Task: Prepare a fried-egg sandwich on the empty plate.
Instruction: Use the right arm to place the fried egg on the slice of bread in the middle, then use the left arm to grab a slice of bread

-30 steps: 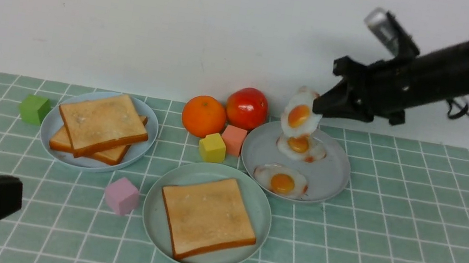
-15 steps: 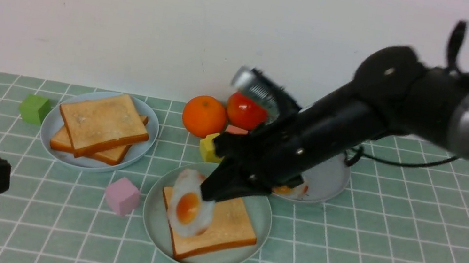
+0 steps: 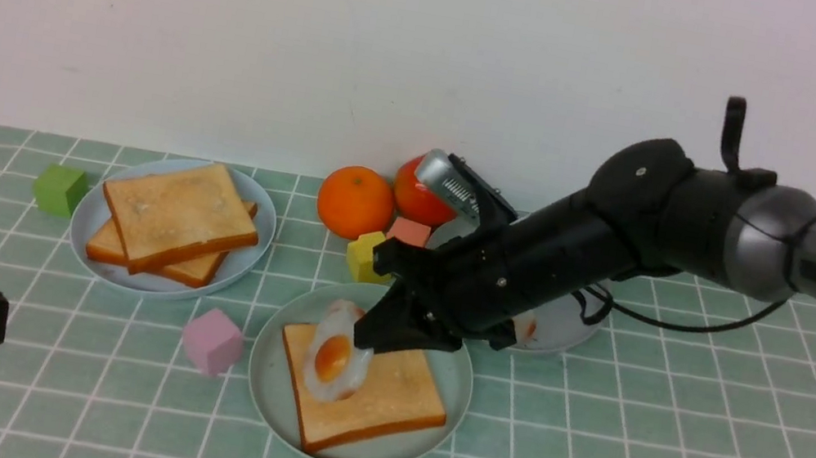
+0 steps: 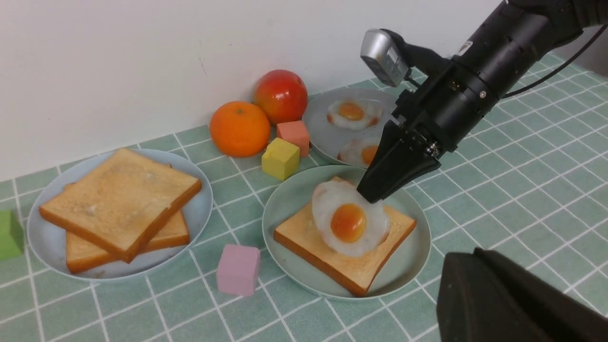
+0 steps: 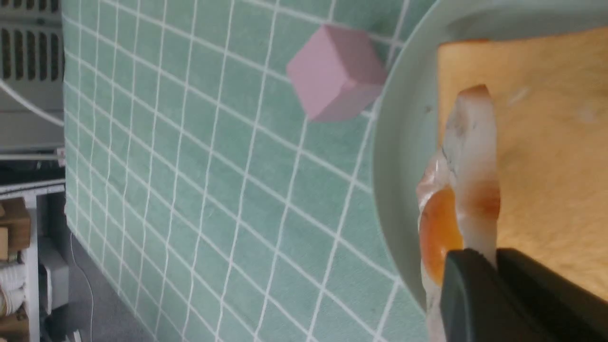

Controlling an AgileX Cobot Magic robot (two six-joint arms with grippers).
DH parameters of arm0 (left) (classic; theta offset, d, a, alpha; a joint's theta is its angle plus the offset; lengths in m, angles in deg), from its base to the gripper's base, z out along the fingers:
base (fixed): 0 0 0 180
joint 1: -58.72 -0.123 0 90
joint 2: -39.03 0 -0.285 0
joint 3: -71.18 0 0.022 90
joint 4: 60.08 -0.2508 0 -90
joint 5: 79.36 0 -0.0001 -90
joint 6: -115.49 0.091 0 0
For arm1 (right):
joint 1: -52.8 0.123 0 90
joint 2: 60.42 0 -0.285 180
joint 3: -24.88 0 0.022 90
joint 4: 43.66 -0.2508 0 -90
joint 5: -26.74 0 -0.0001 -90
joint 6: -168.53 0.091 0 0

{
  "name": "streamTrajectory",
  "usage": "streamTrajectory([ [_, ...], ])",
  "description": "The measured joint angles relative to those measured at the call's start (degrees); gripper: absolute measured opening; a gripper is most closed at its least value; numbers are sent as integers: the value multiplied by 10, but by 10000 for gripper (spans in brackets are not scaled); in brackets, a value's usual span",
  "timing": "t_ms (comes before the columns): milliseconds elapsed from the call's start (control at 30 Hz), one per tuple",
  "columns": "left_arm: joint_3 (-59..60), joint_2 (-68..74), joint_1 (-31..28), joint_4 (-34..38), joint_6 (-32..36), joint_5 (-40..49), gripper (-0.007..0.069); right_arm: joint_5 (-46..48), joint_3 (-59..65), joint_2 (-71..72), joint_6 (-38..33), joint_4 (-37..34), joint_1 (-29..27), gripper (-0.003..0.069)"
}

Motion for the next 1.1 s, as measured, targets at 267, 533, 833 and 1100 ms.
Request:
streamTrajectory([
  [267, 0, 0, 0, 0, 0, 2, 11, -3, 0, -19, 34, 13, -1, 55],
  [533, 0, 0, 0, 5, 0, 2, 21, -14, -4, -20, 53, 90, -6, 237],
  [833, 0, 15, 0, 19, -37, 30, 30, 110, -63, 46, 77, 187, -42, 366],
  [1100, -66, 272, -15, -65, -123, 89, -2, 200, -25, 274, 183, 451, 20, 9],
])
